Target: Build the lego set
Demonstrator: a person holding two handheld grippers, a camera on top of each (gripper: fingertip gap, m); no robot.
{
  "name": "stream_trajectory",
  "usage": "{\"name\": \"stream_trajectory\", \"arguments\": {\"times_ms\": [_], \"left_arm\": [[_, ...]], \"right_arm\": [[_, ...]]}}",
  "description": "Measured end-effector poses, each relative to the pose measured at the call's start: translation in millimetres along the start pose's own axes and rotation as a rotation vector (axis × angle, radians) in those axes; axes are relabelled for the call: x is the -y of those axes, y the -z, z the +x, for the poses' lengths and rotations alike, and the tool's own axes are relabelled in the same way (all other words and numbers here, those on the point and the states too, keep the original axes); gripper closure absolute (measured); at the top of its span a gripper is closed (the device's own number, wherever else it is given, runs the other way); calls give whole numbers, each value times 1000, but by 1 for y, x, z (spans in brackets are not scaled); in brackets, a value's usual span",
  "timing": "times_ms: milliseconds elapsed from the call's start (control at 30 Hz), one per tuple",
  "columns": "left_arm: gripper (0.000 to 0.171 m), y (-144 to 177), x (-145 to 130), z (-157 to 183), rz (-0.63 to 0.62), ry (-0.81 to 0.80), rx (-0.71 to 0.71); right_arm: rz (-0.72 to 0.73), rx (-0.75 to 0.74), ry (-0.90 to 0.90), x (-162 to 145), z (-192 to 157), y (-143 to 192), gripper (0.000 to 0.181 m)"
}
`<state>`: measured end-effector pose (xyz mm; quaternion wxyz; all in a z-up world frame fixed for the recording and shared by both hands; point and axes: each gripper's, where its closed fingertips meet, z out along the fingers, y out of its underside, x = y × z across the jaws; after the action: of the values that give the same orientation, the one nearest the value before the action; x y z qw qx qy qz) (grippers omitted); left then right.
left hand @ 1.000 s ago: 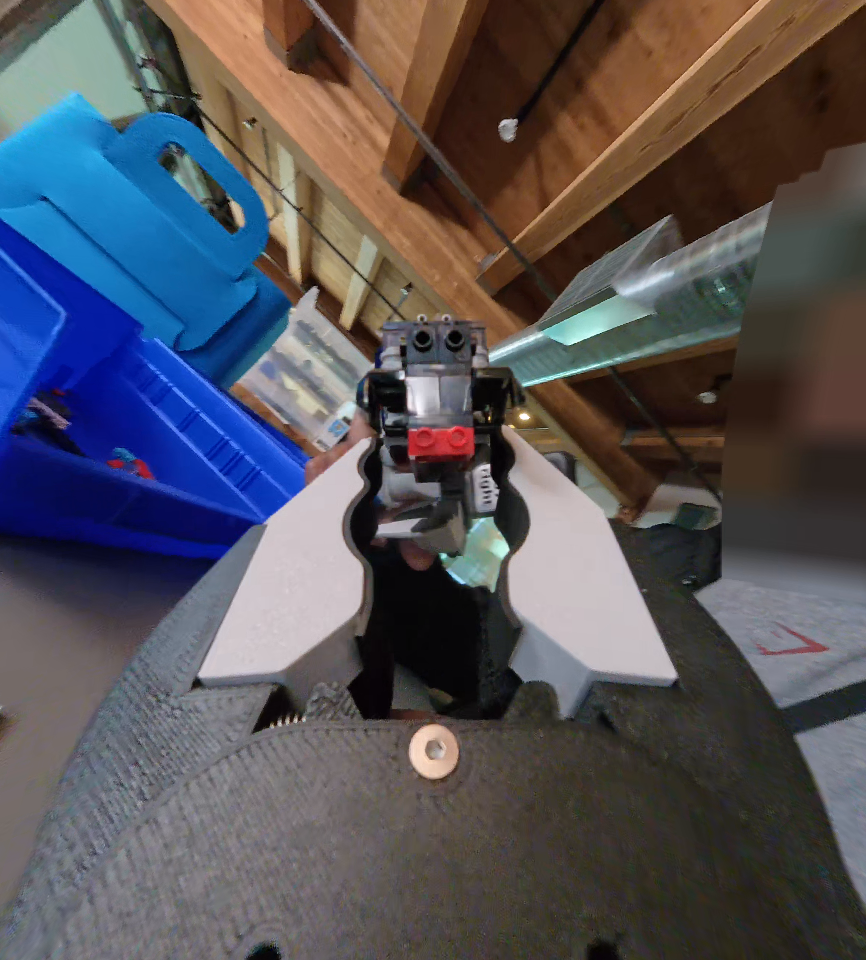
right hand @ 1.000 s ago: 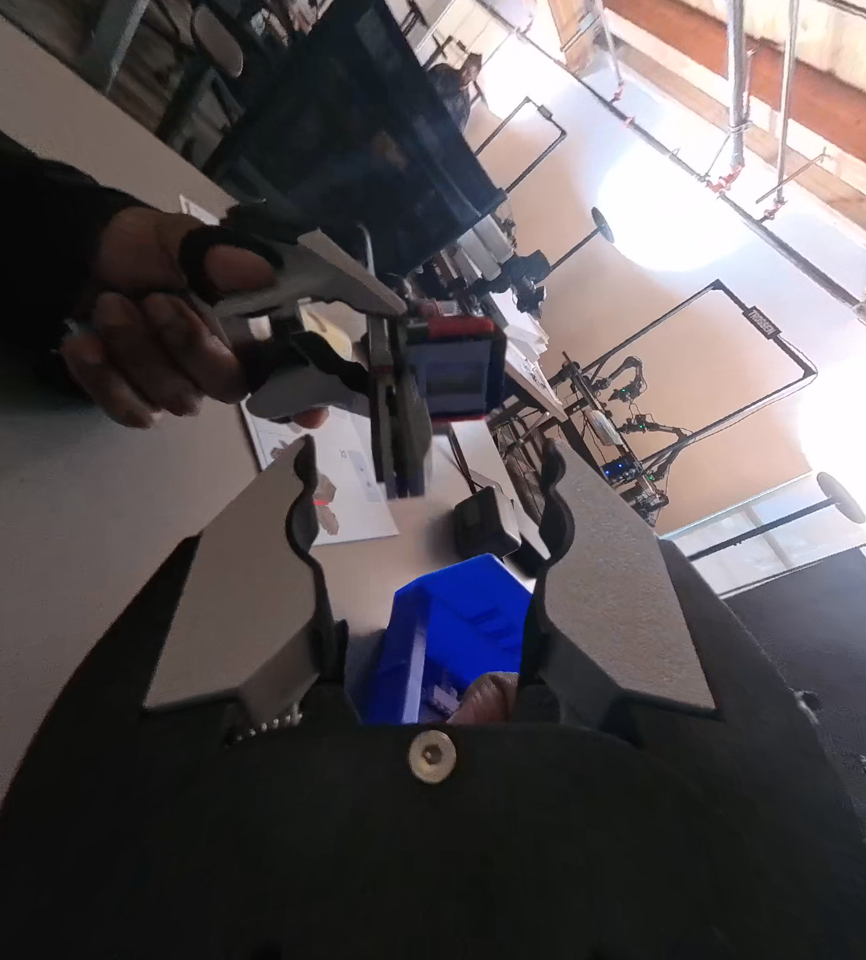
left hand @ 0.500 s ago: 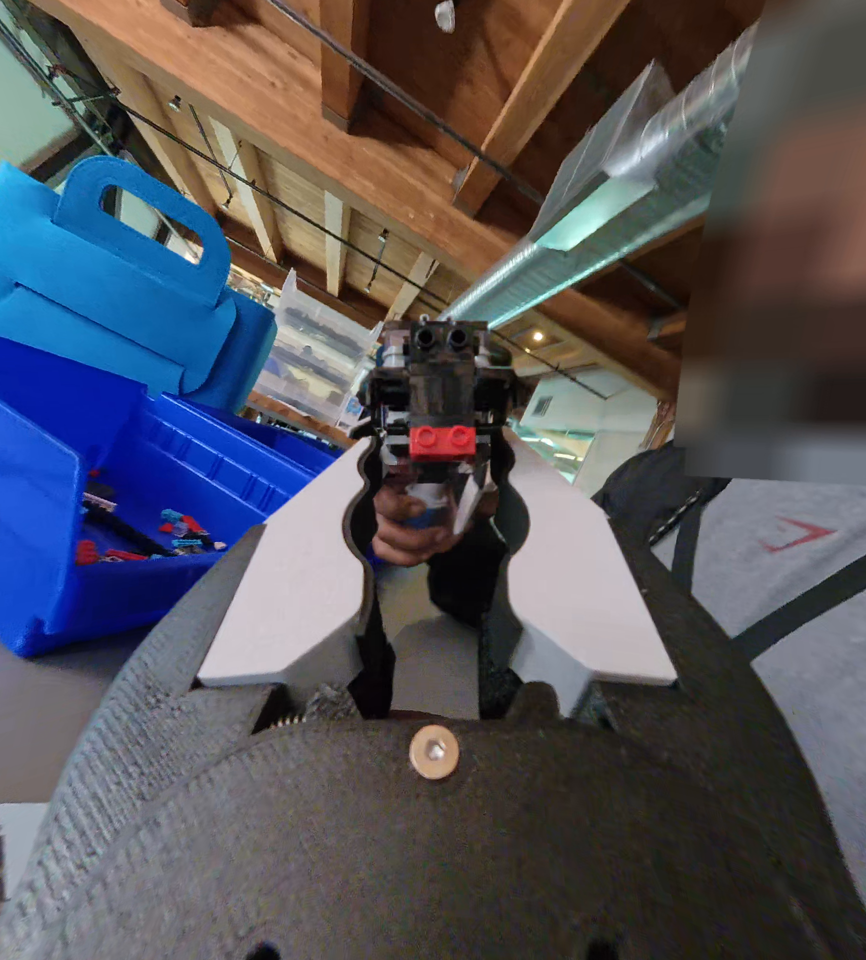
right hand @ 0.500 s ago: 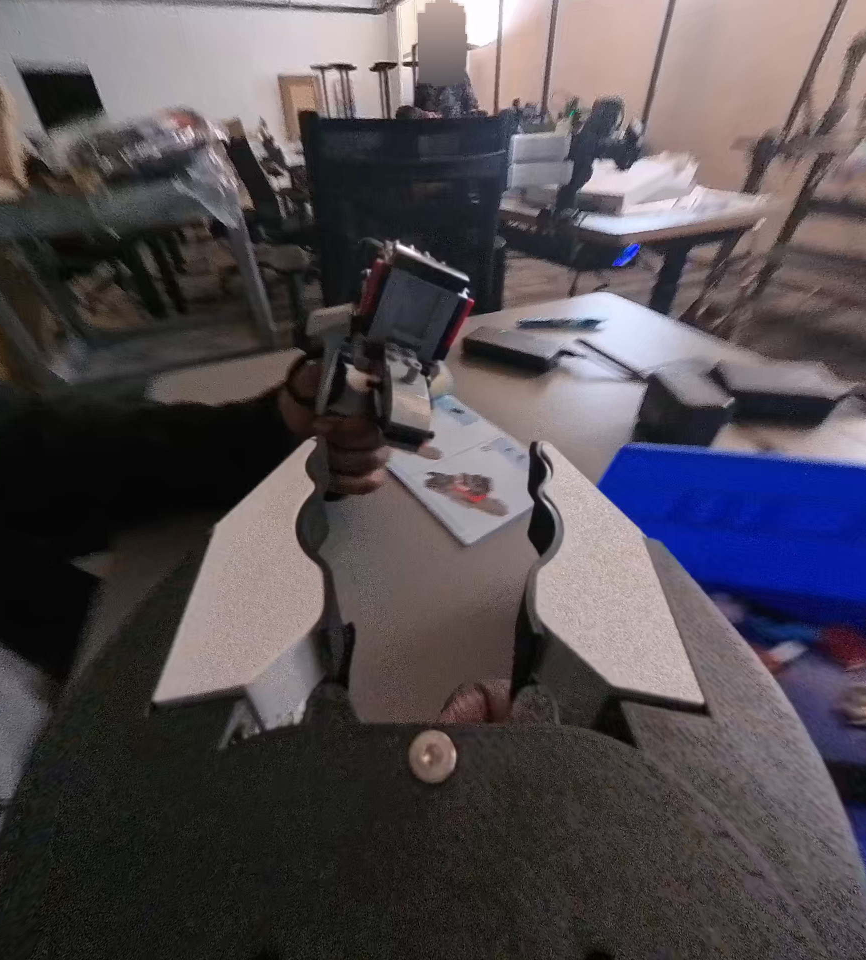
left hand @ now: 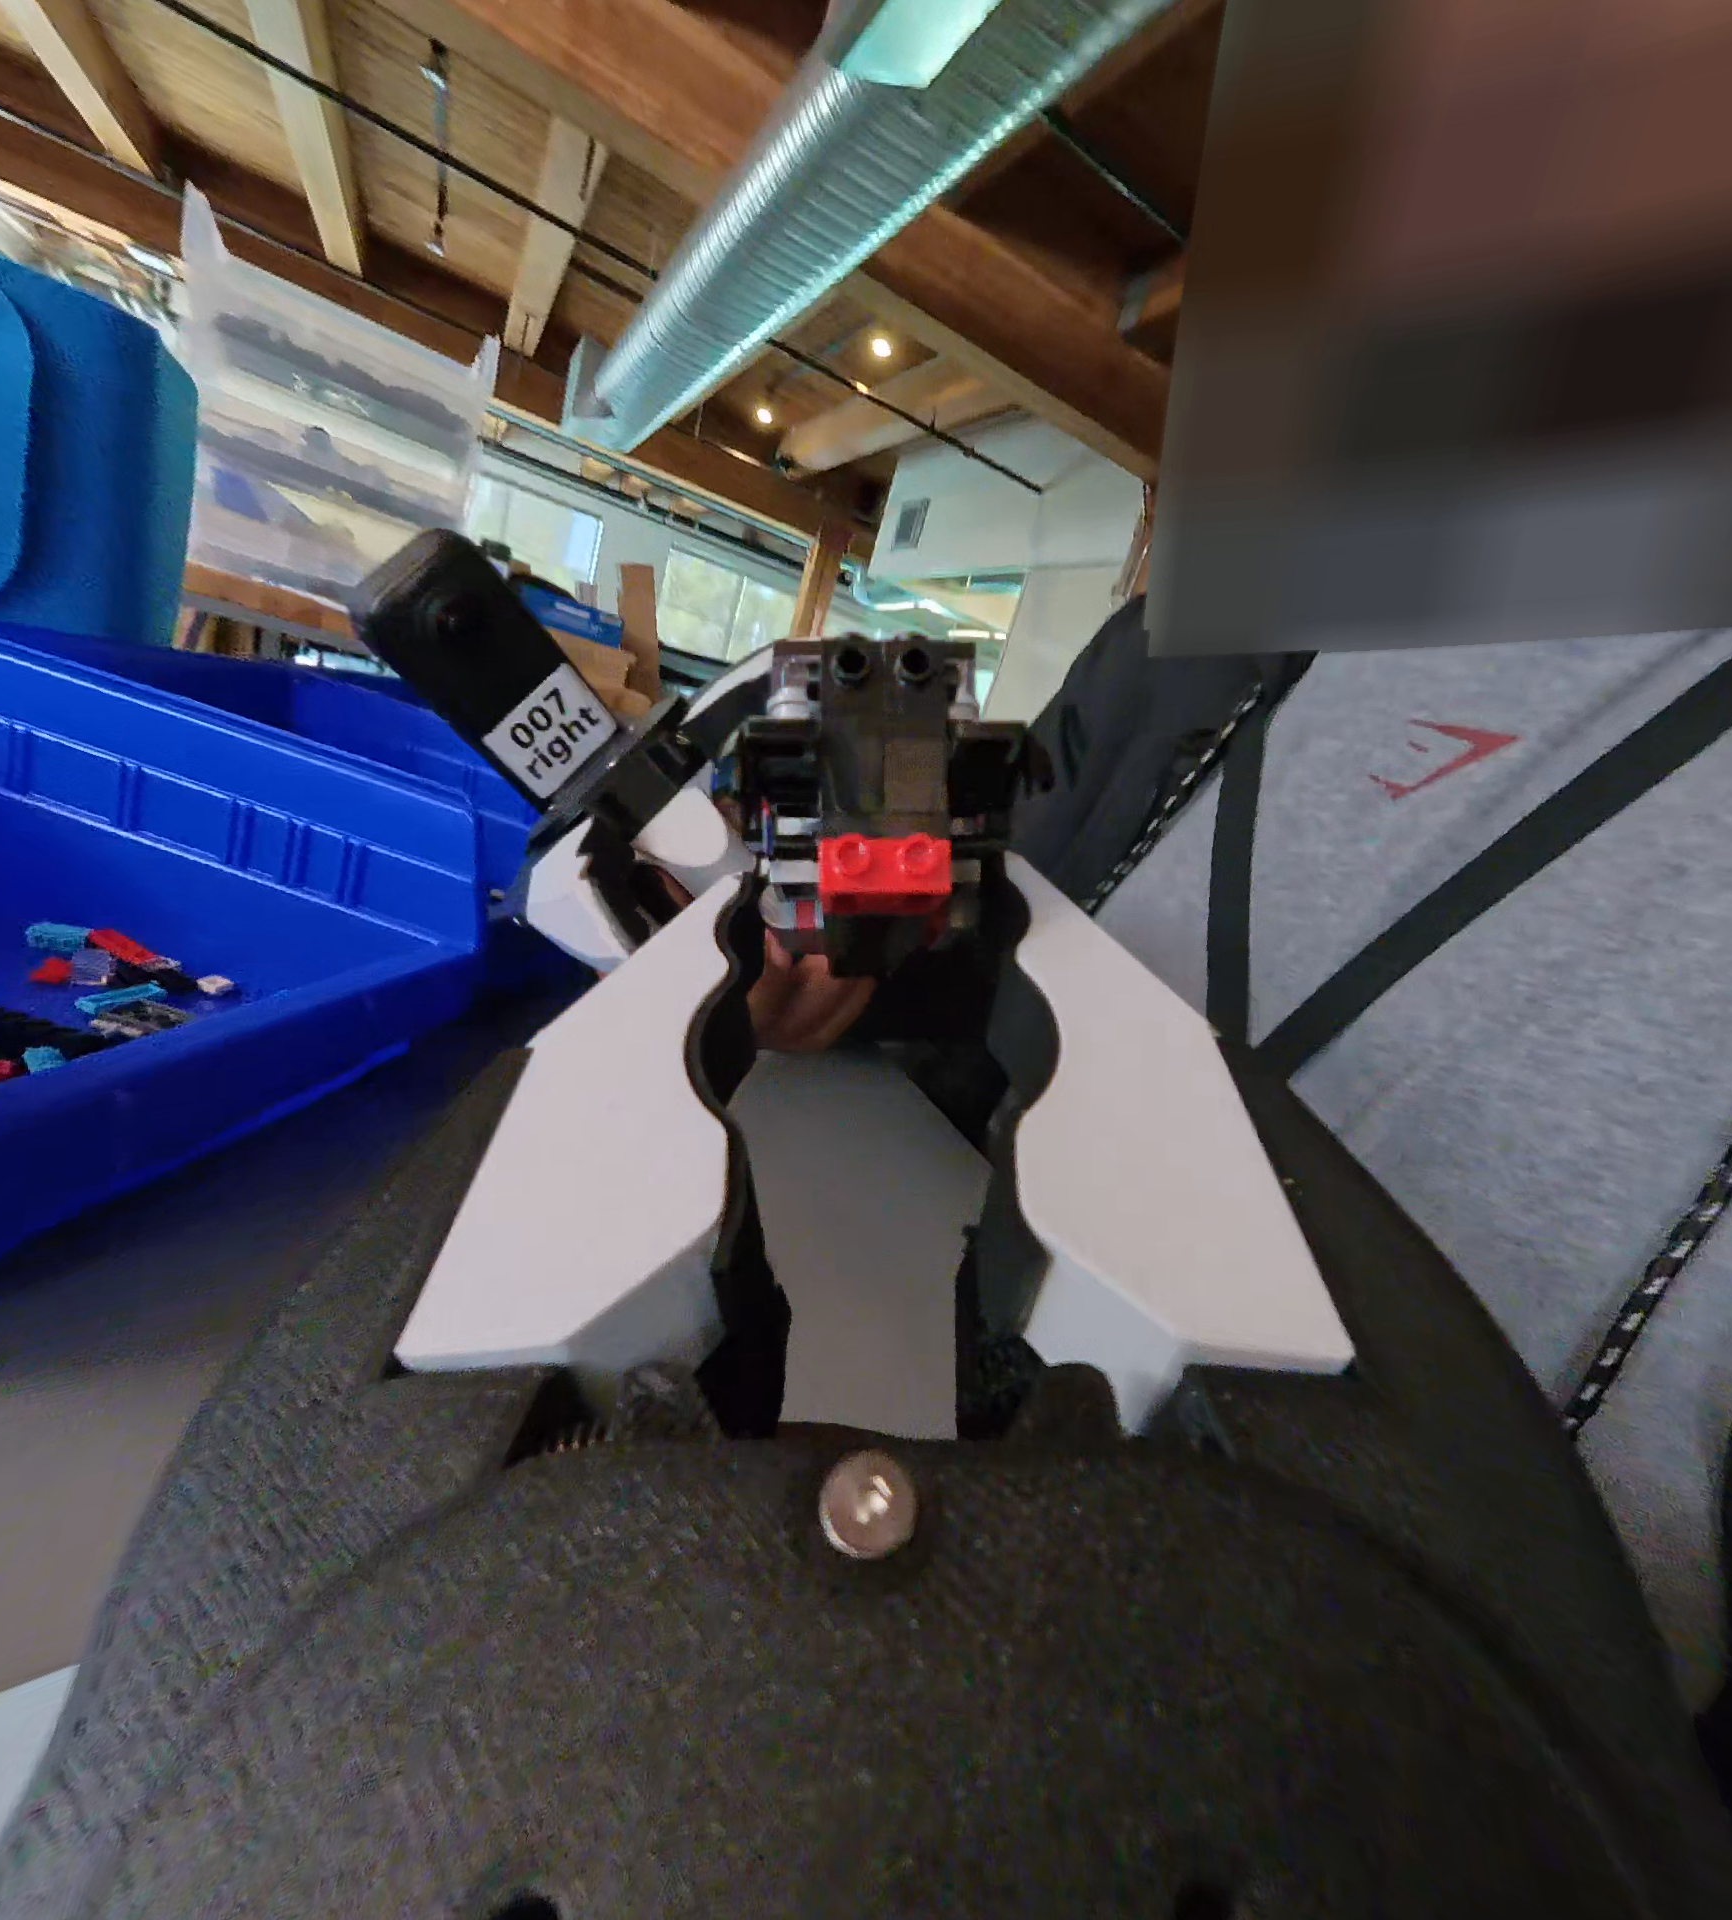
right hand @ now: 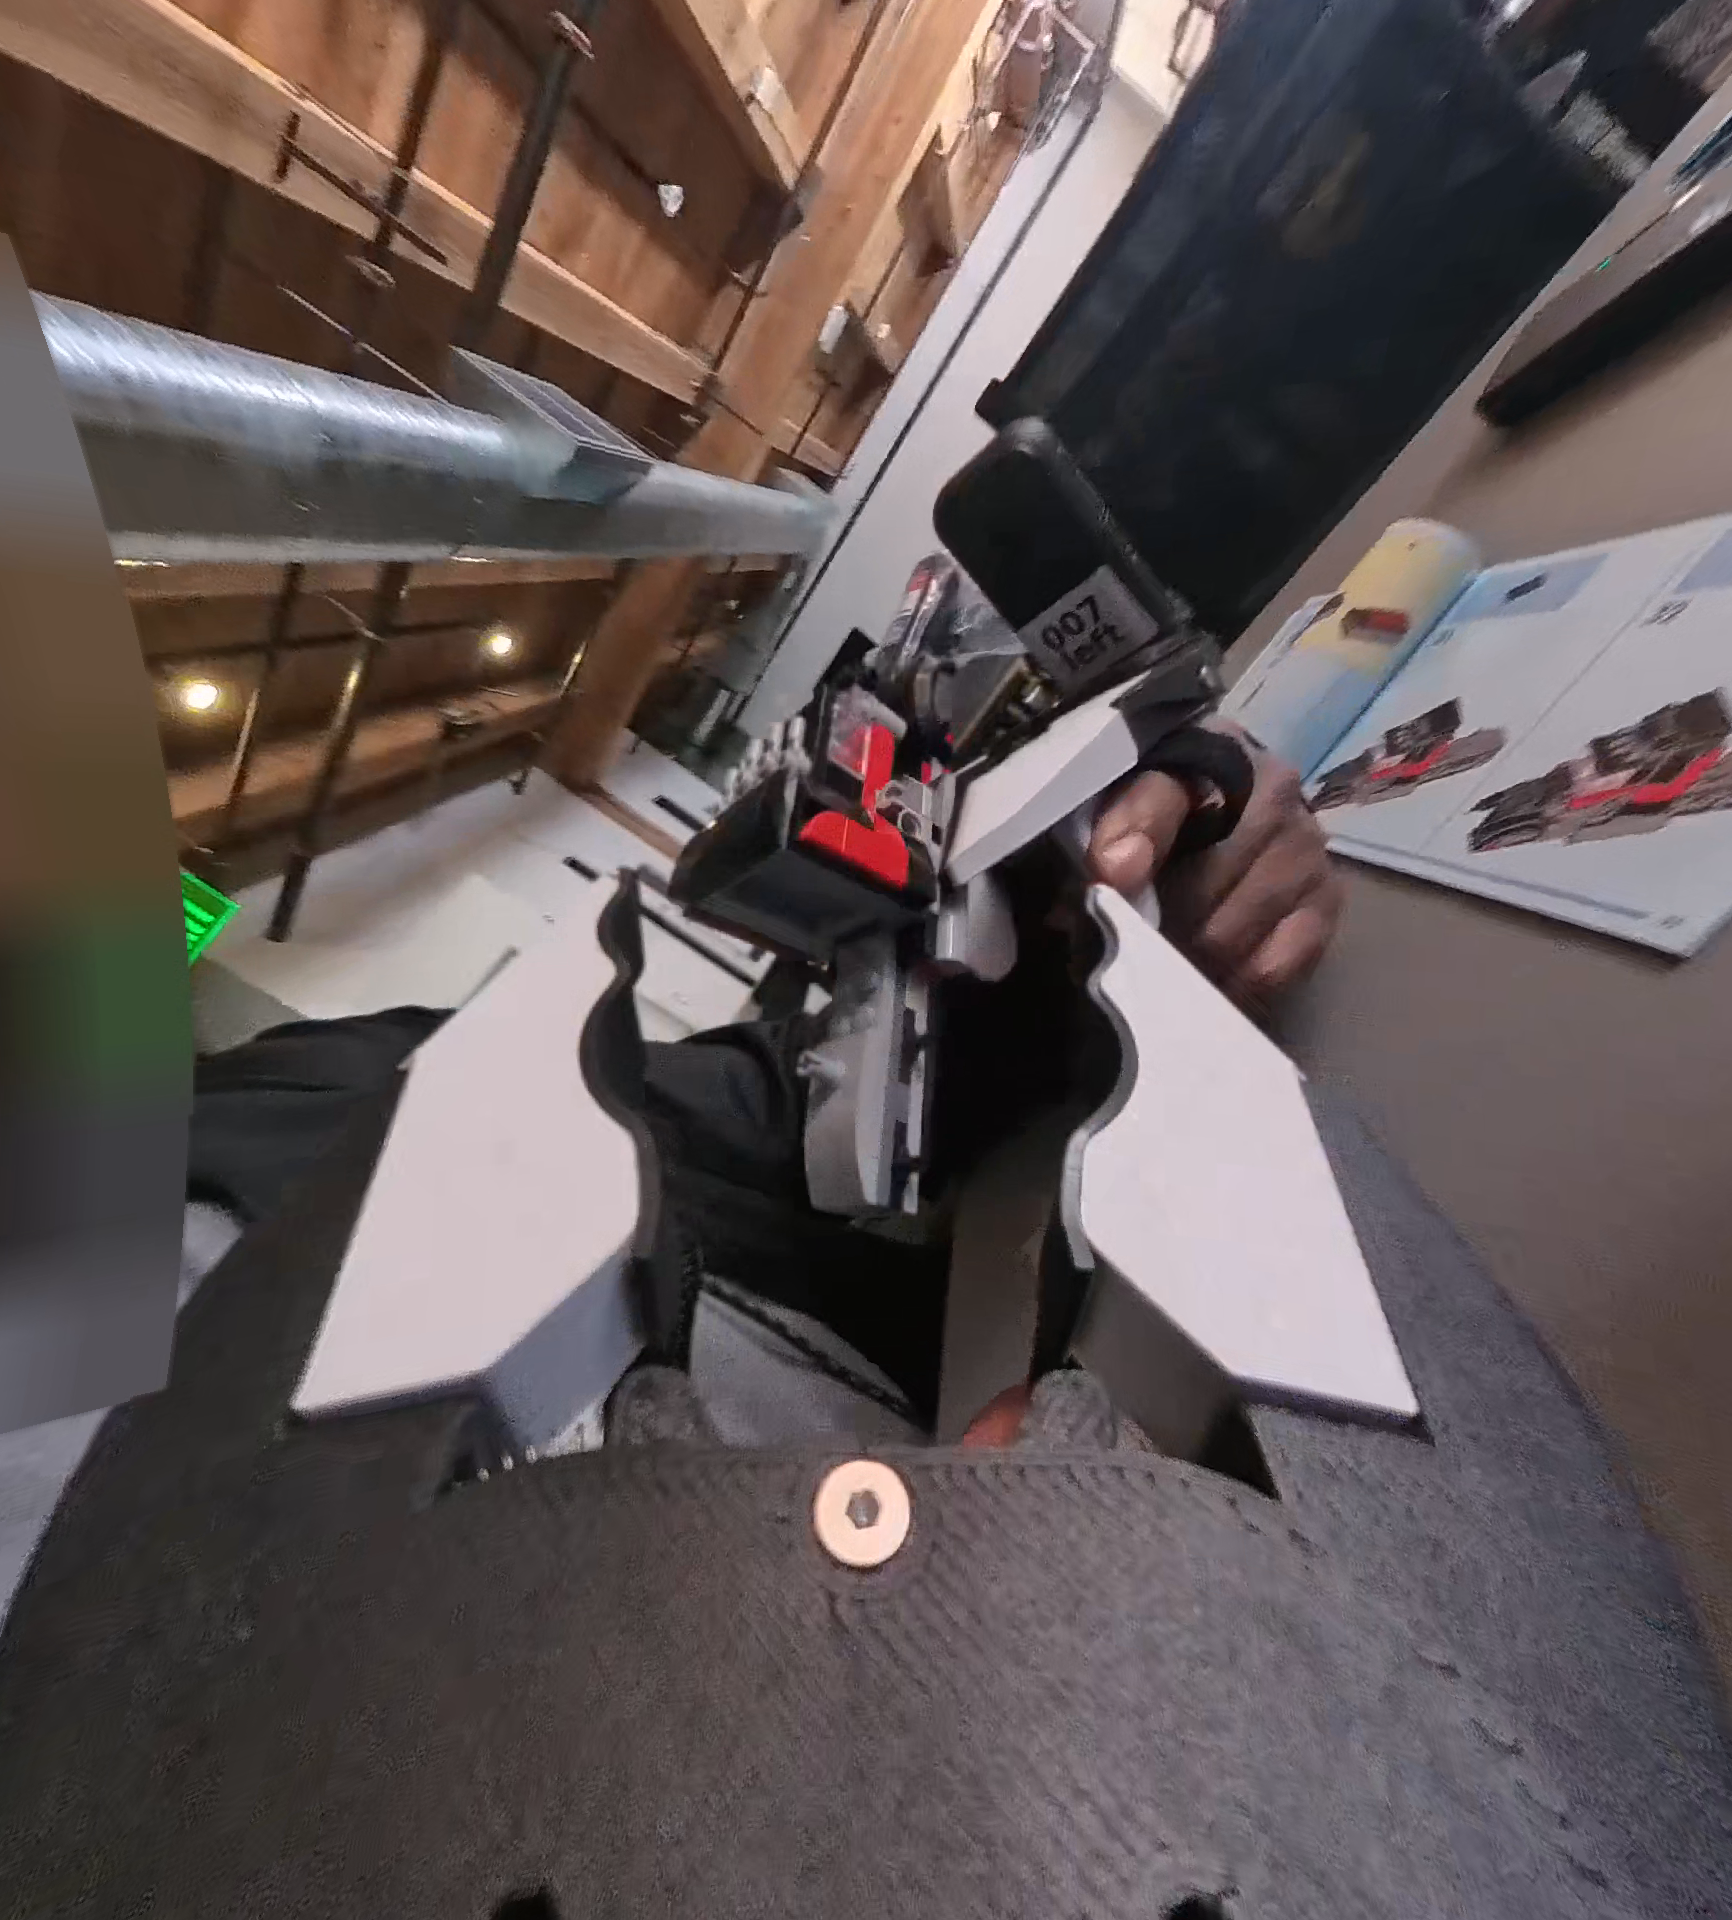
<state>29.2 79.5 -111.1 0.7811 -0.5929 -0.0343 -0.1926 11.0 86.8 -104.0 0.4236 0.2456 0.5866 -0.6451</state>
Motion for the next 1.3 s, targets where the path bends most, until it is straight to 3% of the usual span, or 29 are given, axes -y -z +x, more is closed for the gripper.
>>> {"name": "stream_trajectory", "arguments": {"times_ms": [533,667,1300], "left_arm": [[129,-15,-24,3,-153,-68,-5],[129,-18,-29,2,-195,-99,17],[130,-17,-39,-6,-249,-123,60]], "right_arm": [[-46,161,-168,-30,3,7,108],[-26,204,-184,-30,0,11,118],[-22,181,-198,-31,9,15,123]]}}
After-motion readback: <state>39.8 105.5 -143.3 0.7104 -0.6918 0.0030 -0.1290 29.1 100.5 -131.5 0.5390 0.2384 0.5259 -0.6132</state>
